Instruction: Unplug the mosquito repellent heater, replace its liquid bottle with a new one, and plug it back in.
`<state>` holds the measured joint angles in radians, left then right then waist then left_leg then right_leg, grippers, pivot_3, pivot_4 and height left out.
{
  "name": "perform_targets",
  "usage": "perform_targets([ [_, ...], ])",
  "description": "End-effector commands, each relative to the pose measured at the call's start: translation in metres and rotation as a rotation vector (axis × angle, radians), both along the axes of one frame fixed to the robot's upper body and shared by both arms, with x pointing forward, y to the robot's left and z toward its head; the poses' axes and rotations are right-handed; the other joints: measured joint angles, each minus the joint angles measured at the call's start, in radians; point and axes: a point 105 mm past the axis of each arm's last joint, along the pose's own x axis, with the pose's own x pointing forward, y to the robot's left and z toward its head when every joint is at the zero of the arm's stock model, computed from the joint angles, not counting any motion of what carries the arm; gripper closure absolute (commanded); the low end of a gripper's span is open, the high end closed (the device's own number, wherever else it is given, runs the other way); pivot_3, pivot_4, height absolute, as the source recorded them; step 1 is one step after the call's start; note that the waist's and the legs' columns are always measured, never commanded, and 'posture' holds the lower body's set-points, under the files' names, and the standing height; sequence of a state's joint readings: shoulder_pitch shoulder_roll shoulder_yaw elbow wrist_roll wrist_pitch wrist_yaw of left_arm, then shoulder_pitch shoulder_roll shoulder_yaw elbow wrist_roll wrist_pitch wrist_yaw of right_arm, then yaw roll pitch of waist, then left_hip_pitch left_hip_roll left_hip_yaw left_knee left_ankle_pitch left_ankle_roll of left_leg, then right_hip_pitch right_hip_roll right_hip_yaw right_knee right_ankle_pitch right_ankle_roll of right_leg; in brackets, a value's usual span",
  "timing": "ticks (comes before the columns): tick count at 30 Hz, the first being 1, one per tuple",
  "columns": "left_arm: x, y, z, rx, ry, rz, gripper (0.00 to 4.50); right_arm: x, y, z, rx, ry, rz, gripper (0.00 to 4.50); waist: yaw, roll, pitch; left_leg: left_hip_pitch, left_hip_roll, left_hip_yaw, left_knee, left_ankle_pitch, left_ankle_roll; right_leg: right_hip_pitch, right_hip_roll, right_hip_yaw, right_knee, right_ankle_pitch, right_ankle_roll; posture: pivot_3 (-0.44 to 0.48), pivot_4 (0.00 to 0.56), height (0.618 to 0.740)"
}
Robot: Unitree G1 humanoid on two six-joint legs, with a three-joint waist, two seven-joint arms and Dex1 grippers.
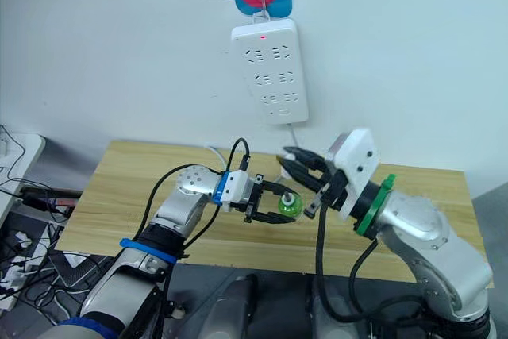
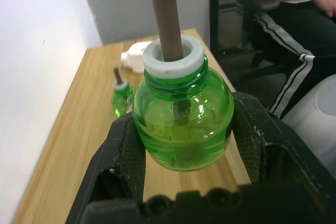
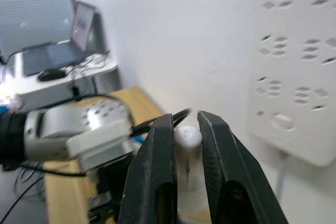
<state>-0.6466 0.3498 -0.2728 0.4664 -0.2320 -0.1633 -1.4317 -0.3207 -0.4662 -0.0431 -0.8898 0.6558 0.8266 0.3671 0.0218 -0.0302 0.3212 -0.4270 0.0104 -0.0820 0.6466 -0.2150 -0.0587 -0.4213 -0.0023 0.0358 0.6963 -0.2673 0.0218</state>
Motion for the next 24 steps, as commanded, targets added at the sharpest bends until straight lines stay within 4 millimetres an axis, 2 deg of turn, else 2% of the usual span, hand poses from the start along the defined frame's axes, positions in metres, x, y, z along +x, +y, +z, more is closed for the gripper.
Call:
perform_targets([
  [1,-0.001,0.007,-0.001,-0.003,-0.015,0.011,2.28,0.004,-0.009,0.005,0.054,0.005,-0.101,4.2,0.0,0.0,0.0,0.0,0.0,0.0,0.0,0.0,0.0,0.0,0.0,0.0,0.0,0.0,0.0,0.158,0.291,0.74],
  [6,-0.006,0.012,-0.003,0.003,-0.015,0.028,2.28,0.043,-0.041,-0.054,-0.013,0.096,-0.427,4.2,0.003,0.0,0.0,0.0,-0.001,0.0,0.0,0.0,0.0,0.0,0.0,0.0,-0.001,0.0,0.0,0.179,0.3,0.74],
  [12,-0.009,0.027,-0.004,0.027,-0.005,0.068,2.28,0.07,-0.057,-0.112,-0.021,0.119,-0.571,4.2,0.0,0.0,0.0,0.001,0.0,0.002,-0.001,0.0,0.0,0.0,0.0,0.002,0.0,0.0,0.0,0.208,0.308,0.74],
  [18,-0.01,0.033,-0.003,0.026,0.018,0.115,2.28,0.082,-0.066,-0.155,-0.018,0.175,-0.633,4.2,0.003,0.0,0.001,0.002,0.001,0.002,-0.002,0.0,0.0,0.0,0.001,0.002,0.0,-0.001,-0.001,0.228,0.326,0.74],
  [24,-0.014,0.037,-0.003,0.04,0.027,0.119,2.28,0.088,-0.074,-0.181,-0.029,0.188,-0.684,4.2,0.004,0.0,0.002,0.002,0.001,0.002,-0.002,0.0,0.0,0.0,0.001,0.002,0.0,-0.001,0.0,0.242,0.346,0.74],
])
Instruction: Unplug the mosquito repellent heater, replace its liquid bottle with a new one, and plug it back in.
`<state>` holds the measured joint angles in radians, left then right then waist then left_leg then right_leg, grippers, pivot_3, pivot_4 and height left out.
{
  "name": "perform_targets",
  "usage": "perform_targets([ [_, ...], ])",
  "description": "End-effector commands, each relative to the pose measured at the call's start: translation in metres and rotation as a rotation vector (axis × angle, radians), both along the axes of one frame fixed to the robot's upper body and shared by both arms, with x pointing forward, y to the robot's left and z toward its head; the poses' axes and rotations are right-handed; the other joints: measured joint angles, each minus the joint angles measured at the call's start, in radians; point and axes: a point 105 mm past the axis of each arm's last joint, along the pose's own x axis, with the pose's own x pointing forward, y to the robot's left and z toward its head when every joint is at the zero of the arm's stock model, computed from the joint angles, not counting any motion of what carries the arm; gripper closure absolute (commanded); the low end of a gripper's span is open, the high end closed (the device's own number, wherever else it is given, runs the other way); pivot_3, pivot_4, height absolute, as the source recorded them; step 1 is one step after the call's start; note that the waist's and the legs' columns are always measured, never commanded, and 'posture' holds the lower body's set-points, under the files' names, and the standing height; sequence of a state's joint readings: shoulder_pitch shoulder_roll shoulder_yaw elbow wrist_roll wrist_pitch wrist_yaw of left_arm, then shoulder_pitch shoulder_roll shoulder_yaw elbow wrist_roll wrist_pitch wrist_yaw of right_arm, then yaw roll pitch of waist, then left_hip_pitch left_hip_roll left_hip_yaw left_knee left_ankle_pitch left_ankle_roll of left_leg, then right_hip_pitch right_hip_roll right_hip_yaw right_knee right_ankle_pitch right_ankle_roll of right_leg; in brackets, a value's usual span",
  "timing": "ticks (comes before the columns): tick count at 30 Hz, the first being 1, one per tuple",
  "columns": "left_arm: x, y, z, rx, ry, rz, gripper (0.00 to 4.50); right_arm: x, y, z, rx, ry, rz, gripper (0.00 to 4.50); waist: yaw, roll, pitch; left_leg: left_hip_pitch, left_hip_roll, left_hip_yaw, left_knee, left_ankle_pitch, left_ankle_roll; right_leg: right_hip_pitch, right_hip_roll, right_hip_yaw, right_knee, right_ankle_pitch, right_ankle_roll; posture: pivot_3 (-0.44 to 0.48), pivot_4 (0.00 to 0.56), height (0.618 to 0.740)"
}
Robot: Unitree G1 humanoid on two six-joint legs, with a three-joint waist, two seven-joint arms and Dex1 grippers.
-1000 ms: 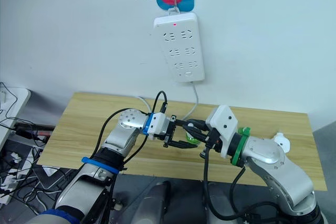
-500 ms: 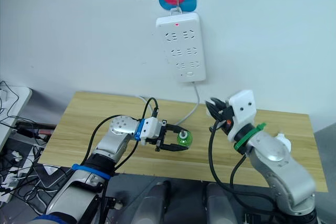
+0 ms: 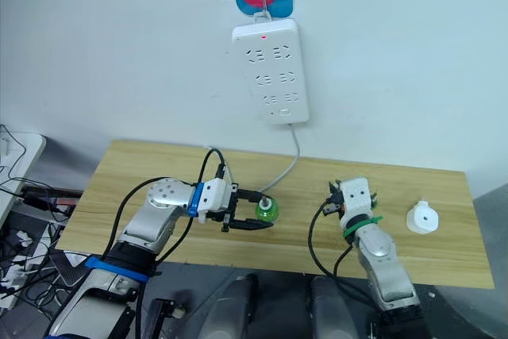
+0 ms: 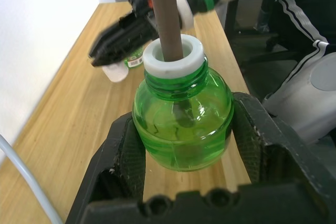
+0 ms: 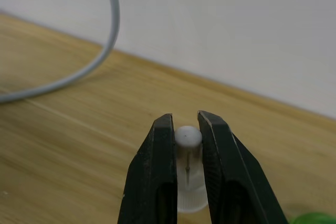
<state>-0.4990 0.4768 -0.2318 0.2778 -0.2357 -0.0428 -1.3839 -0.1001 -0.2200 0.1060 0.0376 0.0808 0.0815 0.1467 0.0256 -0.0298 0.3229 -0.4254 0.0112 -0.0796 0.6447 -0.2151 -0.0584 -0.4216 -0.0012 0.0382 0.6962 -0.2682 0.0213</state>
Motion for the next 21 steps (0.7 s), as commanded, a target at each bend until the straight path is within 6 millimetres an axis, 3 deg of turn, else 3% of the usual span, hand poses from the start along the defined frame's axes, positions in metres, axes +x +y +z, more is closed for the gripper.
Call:
perform_targets([
  [1,-0.002,0.001,0.009,-0.019,-0.025,-0.002,2.28,0.004,-0.007,0.0,-0.017,-0.048,-0.028,4.2,0.0,0.0,0.0,0.0,0.0,0.0,0.0,0.0,0.0,0.0,0.0,0.0,0.0,0.0,0.0,0.249,0.356,0.74],
  [10,-0.002,0.0,0.012,-0.014,-0.023,-0.008,2.28,0.006,-0.021,-0.021,-0.019,-0.02,-0.087,4.2,0.0,0.001,0.002,0.0,0.0,0.0,-0.001,0.0,0.0,0.0,0.0,0.0,0.0,0.0,0.0,0.242,0.352,0.74],
  [21,0.001,-0.007,0.01,-0.026,-0.019,-0.019,2.28,-0.016,-0.027,-0.011,-0.043,-0.029,-0.04,0.19,0.0,0.001,0.002,0.0,0.0,0.0,-0.001,0.0,0.0,0.0,0.0,0.001,0.0,-0.002,0.003,0.213,0.331,0.74],
])
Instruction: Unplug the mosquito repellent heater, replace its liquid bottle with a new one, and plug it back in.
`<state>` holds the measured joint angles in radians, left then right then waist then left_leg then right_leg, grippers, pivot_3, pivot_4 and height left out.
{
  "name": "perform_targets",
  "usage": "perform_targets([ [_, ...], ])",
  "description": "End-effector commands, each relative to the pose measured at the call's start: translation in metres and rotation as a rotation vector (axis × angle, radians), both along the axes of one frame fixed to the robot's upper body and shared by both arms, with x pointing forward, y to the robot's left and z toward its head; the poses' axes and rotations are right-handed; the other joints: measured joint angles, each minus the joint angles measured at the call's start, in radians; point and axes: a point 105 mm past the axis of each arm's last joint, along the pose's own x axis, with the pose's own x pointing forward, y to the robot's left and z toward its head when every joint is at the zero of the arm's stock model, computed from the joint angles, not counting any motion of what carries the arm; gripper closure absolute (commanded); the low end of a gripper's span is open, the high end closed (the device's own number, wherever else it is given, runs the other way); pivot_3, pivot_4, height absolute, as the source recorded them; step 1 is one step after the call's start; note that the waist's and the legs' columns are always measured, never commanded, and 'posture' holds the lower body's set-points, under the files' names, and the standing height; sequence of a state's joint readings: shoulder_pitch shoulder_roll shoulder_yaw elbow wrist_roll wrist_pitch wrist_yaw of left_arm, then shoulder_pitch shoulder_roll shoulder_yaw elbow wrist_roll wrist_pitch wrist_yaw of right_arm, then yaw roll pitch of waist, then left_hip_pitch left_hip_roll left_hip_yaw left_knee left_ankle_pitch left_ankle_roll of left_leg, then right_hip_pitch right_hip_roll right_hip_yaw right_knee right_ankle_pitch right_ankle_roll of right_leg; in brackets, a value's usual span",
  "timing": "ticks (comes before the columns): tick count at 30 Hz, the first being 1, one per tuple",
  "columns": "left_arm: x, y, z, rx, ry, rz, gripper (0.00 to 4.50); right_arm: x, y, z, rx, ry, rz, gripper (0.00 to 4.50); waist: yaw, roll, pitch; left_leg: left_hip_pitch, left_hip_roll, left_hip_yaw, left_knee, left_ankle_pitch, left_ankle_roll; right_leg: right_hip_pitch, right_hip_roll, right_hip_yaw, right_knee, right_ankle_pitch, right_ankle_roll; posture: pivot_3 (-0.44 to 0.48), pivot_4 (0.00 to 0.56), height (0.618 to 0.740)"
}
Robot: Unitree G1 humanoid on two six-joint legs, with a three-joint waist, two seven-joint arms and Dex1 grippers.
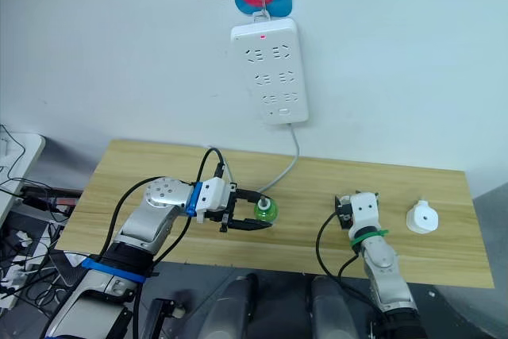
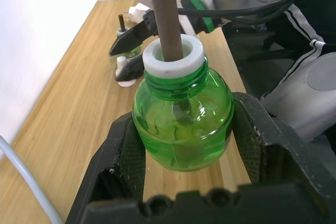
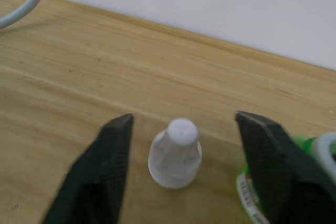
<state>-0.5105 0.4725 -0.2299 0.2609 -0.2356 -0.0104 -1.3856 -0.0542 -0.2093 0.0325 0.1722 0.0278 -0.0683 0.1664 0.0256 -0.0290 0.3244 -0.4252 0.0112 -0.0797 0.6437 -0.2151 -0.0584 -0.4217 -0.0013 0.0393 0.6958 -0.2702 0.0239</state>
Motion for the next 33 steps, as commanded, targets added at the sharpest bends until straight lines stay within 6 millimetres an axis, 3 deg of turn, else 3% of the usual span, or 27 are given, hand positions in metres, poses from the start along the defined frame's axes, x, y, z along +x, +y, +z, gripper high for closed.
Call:
perform_targets([
  [1,0.0,-0.005,0.006,-0.027,-0.028,-0.017,2.28,-0.012,-0.001,0.019,-0.016,-0.045,0.047,0.06,0.0,0.0,0.0,0.0,0.0,0.0,0.0,0.0,0.0,0.0,0.0,0.0,0.0,-0.001,0.001,0.213,0.331,0.74],
  [6,0.003,-0.007,0.006,-0.036,-0.042,-0.013,2.28,-0.046,0.01,0.046,-0.035,-0.056,0.182,0.06,0.0,0.0,0.0,0.0,0.0,-0.001,0.0,0.0,0.0,0.0,0.0,0.001,-0.001,-0.001,0.002,0.205,0.322,0.74],
  [11,0.004,-0.009,0.006,-0.045,-0.06,-0.023,2.28,-0.087,0.055,0.09,0.078,-0.013,0.504,0.06,-0.003,0.0,0.0,-0.001,0.001,-0.001,0.0,0.0,0.0,0.001,0.0,0.001,-0.003,-0.001,0.002,0.186,0.315,0.74],
  [14,0.003,-0.011,0.006,-0.046,-0.082,-0.051,2.28,-0.099,0.076,0.108,0.118,0.011,0.646,0.06,-0.002,0.0,0.0,-0.001,0.002,-0.002,0.0,0.0,0.0,0.001,0.0,0.001,-0.004,-0.001,0.002,0.186,0.315,0.74],
  [19,0.003,-0.016,0.005,-0.048,-0.106,-0.08,2.28,-0.089,0.099,0.122,0.097,0.017,0.732,0.06,0.0,0.0,0.0,-0.003,0.001,-0.002,0.0,0.0,0.0,0.001,0.0,-0.001,-0.007,-0.001,0.002,0.175,0.306,0.74],
  [24,0.003,-0.021,0.007,-0.052,-0.118,-0.098,2.28,-0.073,0.117,0.12,0.032,0.008,0.773,0.06,0.0,0.0,0.0,-0.005,0.0,-0.003,0.0,0.0,0.0,0.0,0.0,-0.002,-0.009,-0.001,0.002,0.185,0.294,0.74],
  [30,0.0,-0.022,0.008,-0.059,-0.117,-0.101,2.28,-0.073,0.126,0.115,0.029,0.029,0.809,0.06,0.0,0.0,0.0,-0.006,0.0,-0.004,0.0,0.0,0.0,0.0,0.0,-0.003,-0.008,0.002,-0.002,0.195,0.29,0.74],
  [33,0.0,-0.022,0.009,-0.062,-0.117,-0.103,2.28,-0.074,0.127,0.112,0.04,0.042,0.813,0.69,0.0,0.0,0.0,-0.006,0.0,-0.005,0.001,0.0,0.0,0.0,0.0,-0.004,-0.008,0.001,-0.002,0.2,0.288,0.74],
])
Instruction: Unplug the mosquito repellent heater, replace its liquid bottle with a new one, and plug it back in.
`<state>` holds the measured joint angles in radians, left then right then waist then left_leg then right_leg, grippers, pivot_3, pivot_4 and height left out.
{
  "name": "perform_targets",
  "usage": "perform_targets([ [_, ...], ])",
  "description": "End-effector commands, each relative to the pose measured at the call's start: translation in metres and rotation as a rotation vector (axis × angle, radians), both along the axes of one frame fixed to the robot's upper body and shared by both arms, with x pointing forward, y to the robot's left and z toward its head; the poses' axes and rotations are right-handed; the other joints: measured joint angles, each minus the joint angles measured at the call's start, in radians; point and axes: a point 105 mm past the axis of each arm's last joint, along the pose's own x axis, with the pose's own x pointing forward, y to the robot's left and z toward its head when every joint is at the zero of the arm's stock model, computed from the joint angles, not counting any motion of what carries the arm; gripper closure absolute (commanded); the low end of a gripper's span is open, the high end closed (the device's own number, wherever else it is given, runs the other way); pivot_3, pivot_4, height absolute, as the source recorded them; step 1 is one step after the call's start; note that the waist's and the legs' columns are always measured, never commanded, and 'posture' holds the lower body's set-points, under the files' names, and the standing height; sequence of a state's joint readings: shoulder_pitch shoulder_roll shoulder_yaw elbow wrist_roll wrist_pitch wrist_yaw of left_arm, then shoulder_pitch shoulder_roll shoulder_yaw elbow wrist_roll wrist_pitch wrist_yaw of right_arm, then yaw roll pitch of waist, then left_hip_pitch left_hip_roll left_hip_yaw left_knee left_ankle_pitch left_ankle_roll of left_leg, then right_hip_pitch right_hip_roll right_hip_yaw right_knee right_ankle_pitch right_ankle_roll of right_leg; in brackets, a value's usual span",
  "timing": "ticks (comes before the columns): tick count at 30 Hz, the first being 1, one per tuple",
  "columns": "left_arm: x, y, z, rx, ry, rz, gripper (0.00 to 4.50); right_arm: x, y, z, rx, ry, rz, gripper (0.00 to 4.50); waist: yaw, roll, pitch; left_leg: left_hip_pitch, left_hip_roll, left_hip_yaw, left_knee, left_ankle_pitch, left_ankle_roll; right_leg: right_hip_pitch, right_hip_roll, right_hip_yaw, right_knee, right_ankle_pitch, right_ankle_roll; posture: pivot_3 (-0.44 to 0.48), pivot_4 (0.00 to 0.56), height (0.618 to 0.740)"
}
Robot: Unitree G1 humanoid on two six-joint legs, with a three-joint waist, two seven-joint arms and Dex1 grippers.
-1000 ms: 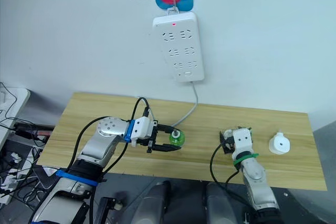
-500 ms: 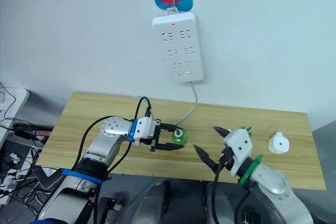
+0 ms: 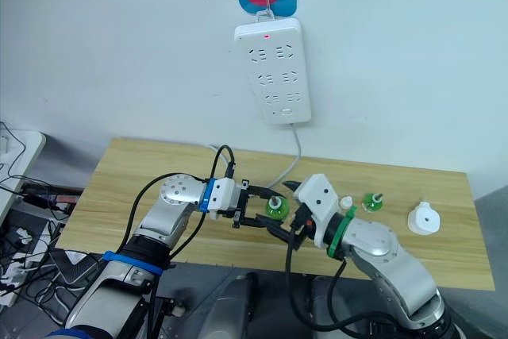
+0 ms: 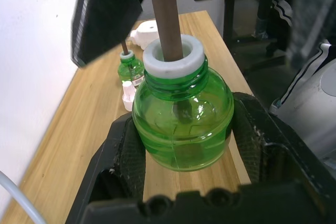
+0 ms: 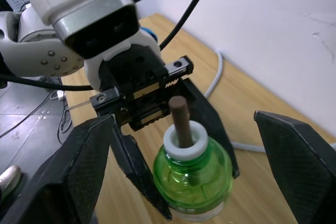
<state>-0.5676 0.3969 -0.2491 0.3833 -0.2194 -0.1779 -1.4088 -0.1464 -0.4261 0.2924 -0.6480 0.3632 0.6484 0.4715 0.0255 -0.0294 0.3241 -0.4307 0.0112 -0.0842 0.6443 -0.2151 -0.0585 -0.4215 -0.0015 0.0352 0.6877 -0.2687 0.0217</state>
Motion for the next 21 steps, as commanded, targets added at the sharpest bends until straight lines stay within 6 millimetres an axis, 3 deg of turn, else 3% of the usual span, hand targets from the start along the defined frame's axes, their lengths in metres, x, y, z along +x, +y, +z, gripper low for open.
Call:
perform_targets([
  [1,-0.004,-0.004,0.008,-0.017,-0.03,-0.027,2.28,-0.004,0.003,0.001,0.009,-0.007,0.019,1.01,0.0,0.0,0.0,0.0,0.0,0.0,0.0,0.0,0.0,0.0,0.0,0.0,0.0,0.0,0.0,0.2,0.288,0.74],
  [8,-0.005,-0.006,0.012,-0.038,-0.014,-0.019,2.28,-0.004,-0.002,-0.008,-0.018,0.003,0.003,3.61,0.0,0.0,0.0,0.0,0.0,0.0,0.0,0.0,0.0,0.0,0.0,-0.001,0.0,0.0,0.0,0.201,0.285,0.74],
  [15,-0.009,-0.012,0.023,-0.125,0.101,-0.008,2.28,-0.004,-0.012,-0.004,0.027,0.006,-0.061,3.68,0.0,0.0,0.0,0.0,0.0,0.0,0.0,0.0,0.0,0.0,0.0,-0.001,0.001,0.0,0.0,0.192,0.269,0.74],
  [21,-0.012,-0.012,0.039,-0.237,0.124,0.047,0.3,0.008,-0.046,0.017,0.208,0.075,-0.275,3.68,0.0,0.0,-0.002,0.0,0.0,-0.001,0.001,0.0,0.0,0.0,-0.002,0.0,0.002,0.0,-0.001,0.179,0.263,0.74],
])
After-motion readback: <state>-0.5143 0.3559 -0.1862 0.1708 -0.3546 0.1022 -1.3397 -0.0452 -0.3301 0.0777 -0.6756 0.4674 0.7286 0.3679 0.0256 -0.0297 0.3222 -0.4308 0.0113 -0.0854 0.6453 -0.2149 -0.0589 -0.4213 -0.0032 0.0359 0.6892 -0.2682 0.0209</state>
